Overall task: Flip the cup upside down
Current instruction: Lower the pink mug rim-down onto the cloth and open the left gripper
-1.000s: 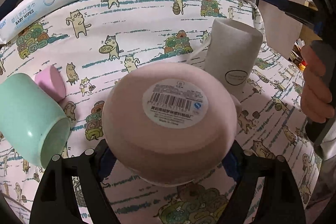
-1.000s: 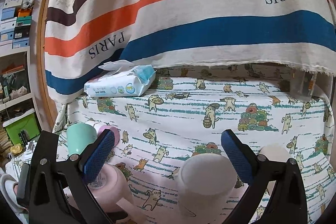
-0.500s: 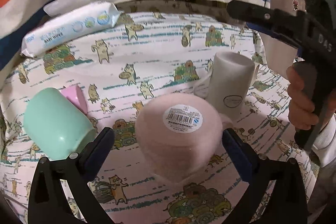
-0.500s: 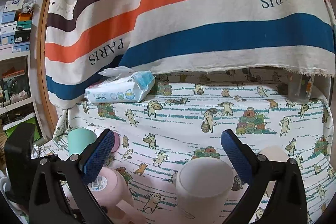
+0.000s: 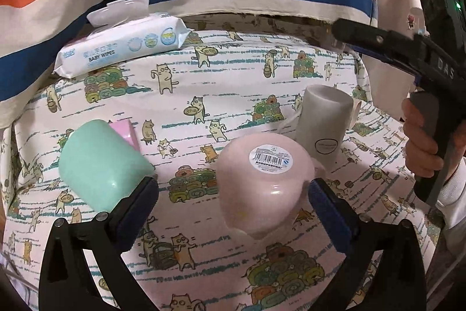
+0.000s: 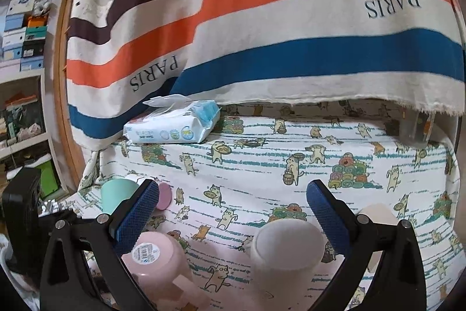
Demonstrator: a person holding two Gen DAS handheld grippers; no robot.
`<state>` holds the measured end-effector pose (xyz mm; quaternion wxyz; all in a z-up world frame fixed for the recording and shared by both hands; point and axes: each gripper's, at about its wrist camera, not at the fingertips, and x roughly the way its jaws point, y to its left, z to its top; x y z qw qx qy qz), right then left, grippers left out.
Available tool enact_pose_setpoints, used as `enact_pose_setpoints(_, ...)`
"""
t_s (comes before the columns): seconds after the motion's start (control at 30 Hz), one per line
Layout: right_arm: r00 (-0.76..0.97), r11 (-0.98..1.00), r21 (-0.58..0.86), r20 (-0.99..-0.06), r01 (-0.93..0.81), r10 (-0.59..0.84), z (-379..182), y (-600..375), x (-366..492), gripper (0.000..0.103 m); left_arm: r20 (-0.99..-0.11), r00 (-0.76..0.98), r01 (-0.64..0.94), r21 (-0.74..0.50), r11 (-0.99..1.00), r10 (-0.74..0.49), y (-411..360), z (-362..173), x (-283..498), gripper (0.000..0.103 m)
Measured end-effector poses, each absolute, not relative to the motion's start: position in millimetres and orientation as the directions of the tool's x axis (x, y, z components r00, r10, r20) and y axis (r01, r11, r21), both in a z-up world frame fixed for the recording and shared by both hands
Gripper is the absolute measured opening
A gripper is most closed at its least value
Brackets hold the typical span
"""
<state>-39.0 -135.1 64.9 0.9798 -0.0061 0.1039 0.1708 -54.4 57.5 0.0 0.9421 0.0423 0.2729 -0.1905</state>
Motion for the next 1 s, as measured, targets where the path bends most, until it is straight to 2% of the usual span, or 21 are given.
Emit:
enact_pose_setpoints(0.13,0.88,0.914,0.046,-0.258,-0.402,0.4,66.1,-129.0,-45.0,0.102,-0.538,0.768,0.387,-0.043,0.921,-0.348,57.1,-1.0,-58.5,0.101)
enact_pose_setpoints(0.2,0.843,0.892,0.063,-0.301,-0.448,0.445,60.5,-124.6,-46.0,0.09,-0.546,0.752,0.402,-0.066,0.913,-0.37,55.2,-2.5,-59.8,0.093)
enact_pose_setpoints(0.27,0.813,0.878,0.069,-0.35,-0.473,0.465,51.5,-119.3,-46.3,0.071,-0.55,0.746,0.4,-0.079,0.913,-0.375,53.7,-2.7,-61.1,0.088)
enact_pose_setpoints(0.3,0.8,0.878,0.071,-0.381,-0.474,0.463,45.0,-116.7,-45.7,0.066,-0.55,0.748,0.393,-0.082,0.916,-0.37,53.6,-2.7,-62.1,0.083)
enact_pose_setpoints(0.33,0.787,0.878,0.076,-0.412,-0.473,0.46,38.1,-115.0,-44.1,0.055,-0.553,0.748,0.387,-0.085,0.918,-0.367,53.8,-2.8,-62.4,0.075)
enact_pose_setpoints(0.37,0.77,0.877,0.088,-0.443,-0.473,0.459,30.9,-114.3,-42.1,0.045,-0.554,0.744,0.39,-0.095,0.916,-0.373,54.2,-3.0,-62.5,0.073)
enact_pose_setpoints(0.43,0.747,0.877,0.102,-0.484,-0.47,0.456,19.5,-112.9,-39.0,0.033,-0.558,0.728,0.406,-0.118,0.906,-0.398,55.1,-4.1,-62.5,0.06)
enact_pose_setpoints(0.47,0.738,0.878,0.1,-0.503,-0.468,0.451,13.7,-111.9,-37.7,0.029,-0.562,0.719,0.413,-0.125,0.902,-0.408,54.5,-4.9,-62.3,0.058)
enact_pose_setpoints(0.53,0.742,0.887,0.086,-0.515,-0.454,0.43,5.3,-112.7,-38.7,0.028,-0.564,0.707,0.429,-0.137,0.893,-0.426,52.1,-6.1,-62.8,0.051)
enact_pose_setpoints(0.7,0.777,0.907,0.057,-0.496,-0.416,0.388,6.7,-119.0,-38.8,0.028,-0.561,0.714,0.426,-0.126,0.896,-0.419,44.6,-8.2,-64.0,0.048)
enact_pose_setpoints(0.83,0.806,0.917,0.02,-0.469,-0.399,0.361,14.3,-120.9,-41.1,0.028,-0.582,0.693,0.429,-0.142,0.892,-0.426,39.7,-12.2,-59.9,0.037)
enact_pose_setpoints(0.93,0.82,0.925,0.023,-0.454,-0.38,0.348,15.9,-123.6,-43.2,0.028,-0.576,0.71,0.423,-0.11,0.899,-0.405,36.9,-11.3,-63.5,0.038)
enact_pose_setpoints(0.97,0.824,0.926,0.025,-0.449,-0.376,0.346,15.3,-124.5,-43.9,0.029,-0.563,0.728,0.414,-0.095,0.905,-0.392,37.6,-9.5,-66.0,0.04)
enact_pose_setpoints(1.0,0.83,0.93,0.023,-0.442,-0.368,0.339,14.5,-125.0,-45.1,0.029,-0.547,0.754,0.388,-0.077,0.918,-0.364,39.3,-7.3,-68.7,0.049)
